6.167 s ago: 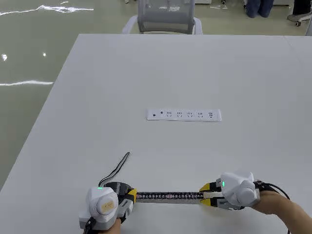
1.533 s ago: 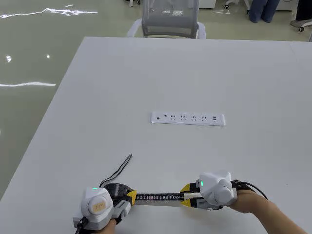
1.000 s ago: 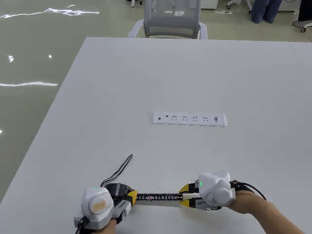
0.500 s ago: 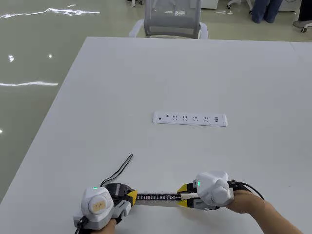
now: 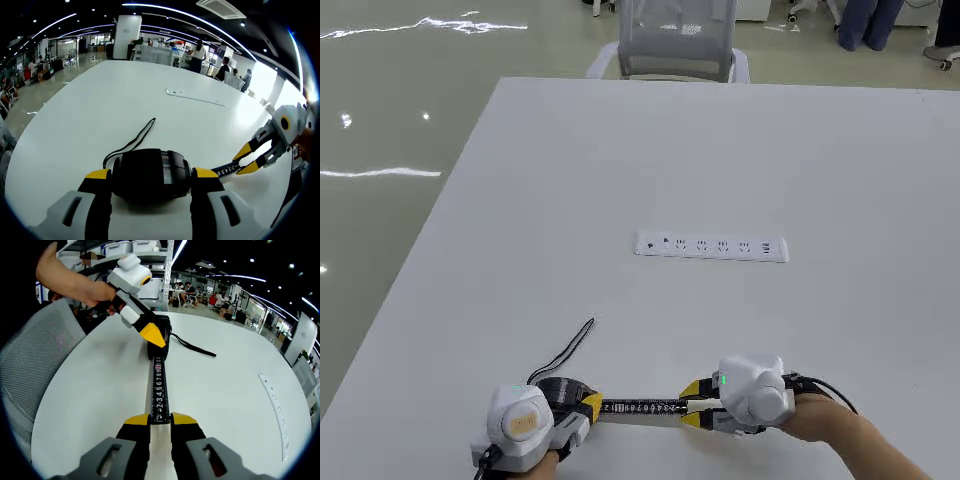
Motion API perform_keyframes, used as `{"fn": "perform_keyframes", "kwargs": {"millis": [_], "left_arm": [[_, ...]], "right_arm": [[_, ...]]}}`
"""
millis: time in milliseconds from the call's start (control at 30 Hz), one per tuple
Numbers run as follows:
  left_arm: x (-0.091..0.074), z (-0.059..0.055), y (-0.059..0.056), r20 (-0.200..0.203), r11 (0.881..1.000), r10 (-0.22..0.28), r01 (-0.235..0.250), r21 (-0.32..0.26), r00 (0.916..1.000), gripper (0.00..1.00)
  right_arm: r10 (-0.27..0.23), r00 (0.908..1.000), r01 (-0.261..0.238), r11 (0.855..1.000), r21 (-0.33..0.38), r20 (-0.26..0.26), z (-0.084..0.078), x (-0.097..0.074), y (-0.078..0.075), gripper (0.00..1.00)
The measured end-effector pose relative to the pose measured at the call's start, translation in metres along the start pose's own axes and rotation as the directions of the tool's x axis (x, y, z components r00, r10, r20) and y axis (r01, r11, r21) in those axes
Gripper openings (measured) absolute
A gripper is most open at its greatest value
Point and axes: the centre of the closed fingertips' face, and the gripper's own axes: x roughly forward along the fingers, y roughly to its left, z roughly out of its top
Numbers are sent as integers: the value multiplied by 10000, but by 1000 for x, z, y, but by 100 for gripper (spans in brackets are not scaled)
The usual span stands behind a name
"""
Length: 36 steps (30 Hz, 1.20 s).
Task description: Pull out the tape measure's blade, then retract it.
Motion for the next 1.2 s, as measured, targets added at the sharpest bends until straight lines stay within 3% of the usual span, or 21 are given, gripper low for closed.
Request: {"fn": "perform_keyframes", "kwargs": {"millis": [1200], "left_arm": [[0,0,5,35,9999,-60,61,-128,10000,61]], "right_arm": [[80,9998,-80,10000,-22,177,14,19,0,14]]}}
